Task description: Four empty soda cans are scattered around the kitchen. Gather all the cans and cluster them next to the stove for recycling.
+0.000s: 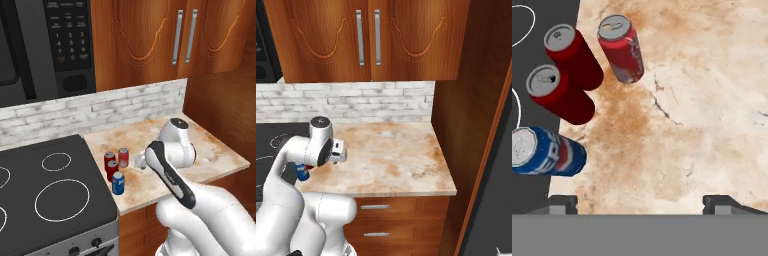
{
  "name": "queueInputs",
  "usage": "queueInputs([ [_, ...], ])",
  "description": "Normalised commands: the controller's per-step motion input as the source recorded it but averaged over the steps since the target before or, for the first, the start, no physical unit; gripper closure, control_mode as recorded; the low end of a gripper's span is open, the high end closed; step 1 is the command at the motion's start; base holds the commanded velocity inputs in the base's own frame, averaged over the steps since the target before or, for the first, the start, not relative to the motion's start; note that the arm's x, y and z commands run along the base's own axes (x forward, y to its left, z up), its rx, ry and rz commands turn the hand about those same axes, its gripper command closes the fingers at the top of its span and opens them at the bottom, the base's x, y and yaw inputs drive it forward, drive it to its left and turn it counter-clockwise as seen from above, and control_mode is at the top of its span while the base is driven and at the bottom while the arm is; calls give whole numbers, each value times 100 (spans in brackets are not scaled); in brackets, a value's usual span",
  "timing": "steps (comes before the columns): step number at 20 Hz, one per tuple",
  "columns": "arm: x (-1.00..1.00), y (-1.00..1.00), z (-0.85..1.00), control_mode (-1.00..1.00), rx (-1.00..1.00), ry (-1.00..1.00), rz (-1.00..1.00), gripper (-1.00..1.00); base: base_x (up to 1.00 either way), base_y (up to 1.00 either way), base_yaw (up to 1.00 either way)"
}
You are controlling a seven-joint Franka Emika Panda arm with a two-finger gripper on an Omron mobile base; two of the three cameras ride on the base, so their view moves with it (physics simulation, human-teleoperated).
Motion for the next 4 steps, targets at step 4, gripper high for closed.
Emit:
queueInputs([
  [4, -80, -2, -17, -100, 0, 1, -13, -100, 0, 0, 0],
])
